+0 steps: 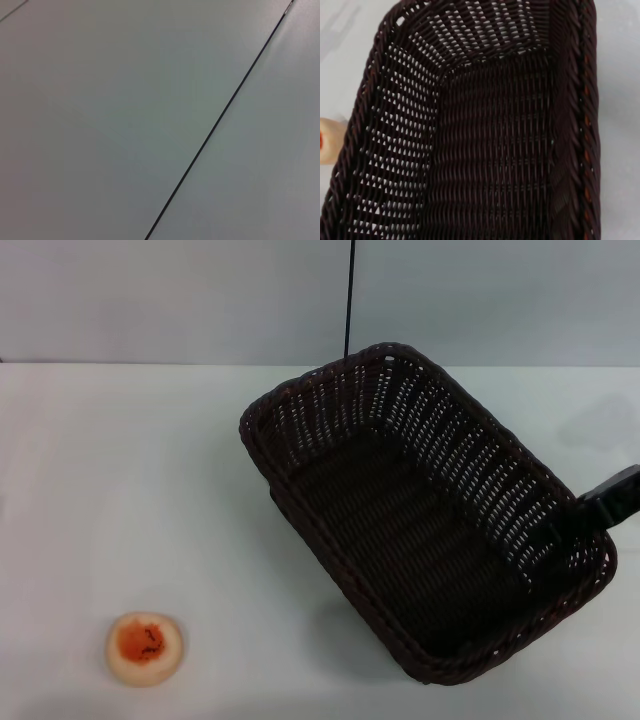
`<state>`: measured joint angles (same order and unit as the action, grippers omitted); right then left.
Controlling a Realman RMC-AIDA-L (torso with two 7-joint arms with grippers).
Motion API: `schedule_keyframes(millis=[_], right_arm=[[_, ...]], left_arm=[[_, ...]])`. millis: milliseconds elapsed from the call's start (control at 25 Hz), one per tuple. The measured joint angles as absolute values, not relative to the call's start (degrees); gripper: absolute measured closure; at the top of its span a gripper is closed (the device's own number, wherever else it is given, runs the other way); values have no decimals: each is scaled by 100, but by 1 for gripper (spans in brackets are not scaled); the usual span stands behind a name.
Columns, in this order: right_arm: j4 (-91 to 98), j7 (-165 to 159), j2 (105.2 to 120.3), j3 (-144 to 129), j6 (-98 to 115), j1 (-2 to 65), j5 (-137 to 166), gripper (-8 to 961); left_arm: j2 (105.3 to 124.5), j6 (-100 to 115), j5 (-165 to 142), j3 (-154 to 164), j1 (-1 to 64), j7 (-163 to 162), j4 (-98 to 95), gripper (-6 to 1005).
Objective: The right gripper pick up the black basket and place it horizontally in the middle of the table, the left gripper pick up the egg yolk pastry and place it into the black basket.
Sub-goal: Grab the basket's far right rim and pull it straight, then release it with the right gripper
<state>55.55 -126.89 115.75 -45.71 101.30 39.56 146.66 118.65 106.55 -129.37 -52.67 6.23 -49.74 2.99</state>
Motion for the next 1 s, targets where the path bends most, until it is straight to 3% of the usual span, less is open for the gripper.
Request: schedule_keyframes(millis=[440,760,1000], right_arm=[[5554,-12640,11584,-4649,10096,3912,14670,660],[5656,-12460,11582,-4508,10098,3815,14549,769],[5708,-12181,11496,-4434,10195,3713,13827,772]], left_arm=[[11865,10655,-12945,-5264,668,-4975,299,321],[11865,10638,-12947,-5264,681,-4975,299,321],[11865,10633,-12946,-5264,693,-4975,299,321]])
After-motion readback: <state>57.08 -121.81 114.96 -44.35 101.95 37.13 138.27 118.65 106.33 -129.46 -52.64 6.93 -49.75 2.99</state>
